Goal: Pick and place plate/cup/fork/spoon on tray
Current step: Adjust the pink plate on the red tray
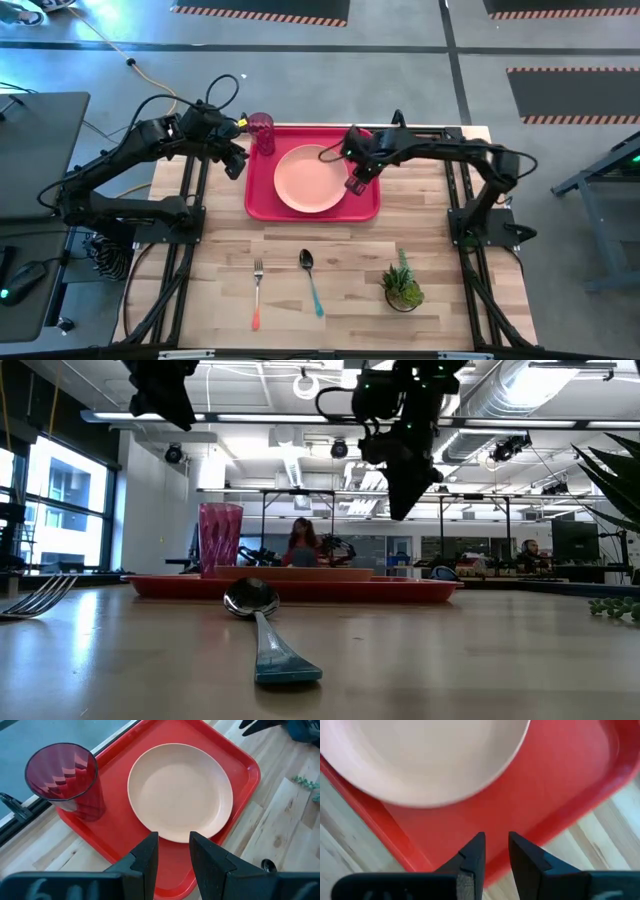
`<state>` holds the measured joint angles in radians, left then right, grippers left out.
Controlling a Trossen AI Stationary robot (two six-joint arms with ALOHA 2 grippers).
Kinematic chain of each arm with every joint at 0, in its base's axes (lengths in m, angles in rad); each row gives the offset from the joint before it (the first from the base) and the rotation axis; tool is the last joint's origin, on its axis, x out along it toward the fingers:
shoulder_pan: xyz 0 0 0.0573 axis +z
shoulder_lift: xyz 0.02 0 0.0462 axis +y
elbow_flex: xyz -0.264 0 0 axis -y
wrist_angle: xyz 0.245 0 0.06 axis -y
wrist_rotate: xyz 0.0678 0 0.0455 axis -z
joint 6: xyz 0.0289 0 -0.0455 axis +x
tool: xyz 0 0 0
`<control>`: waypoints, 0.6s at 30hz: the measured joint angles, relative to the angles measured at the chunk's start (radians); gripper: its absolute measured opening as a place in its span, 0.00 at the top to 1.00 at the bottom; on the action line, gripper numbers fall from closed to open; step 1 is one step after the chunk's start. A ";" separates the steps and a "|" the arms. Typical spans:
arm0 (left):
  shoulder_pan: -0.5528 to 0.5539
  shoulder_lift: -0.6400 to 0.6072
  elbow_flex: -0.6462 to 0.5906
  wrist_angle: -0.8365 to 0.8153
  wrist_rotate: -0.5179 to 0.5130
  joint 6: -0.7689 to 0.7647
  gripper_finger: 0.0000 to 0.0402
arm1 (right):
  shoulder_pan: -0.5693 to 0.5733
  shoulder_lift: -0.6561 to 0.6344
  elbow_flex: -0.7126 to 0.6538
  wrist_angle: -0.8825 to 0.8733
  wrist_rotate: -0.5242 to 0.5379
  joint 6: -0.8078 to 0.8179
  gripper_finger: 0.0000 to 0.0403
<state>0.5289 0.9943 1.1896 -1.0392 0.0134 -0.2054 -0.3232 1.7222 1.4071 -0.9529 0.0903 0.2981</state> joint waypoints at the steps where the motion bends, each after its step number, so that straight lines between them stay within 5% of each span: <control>1: 0.000 0.000 0.000 0.000 0.000 -0.003 0.75 | -0.016 -0.014 -0.020 0.033 -0.017 -0.003 0.81; 10: 0.001 0.000 0.000 0.000 0.000 -0.029 0.75 | -0.139 -0.043 -0.061 0.246 -0.128 -0.079 0.80; 18: 0.001 0.000 0.000 0.000 0.000 -0.029 0.75 | -0.222 -0.038 -0.061 0.392 -0.160 -0.129 0.68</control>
<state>0.5297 0.9947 1.1896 -1.0389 0.0134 -0.2344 -0.5452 1.6841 1.3460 -0.5609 -0.0699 0.1693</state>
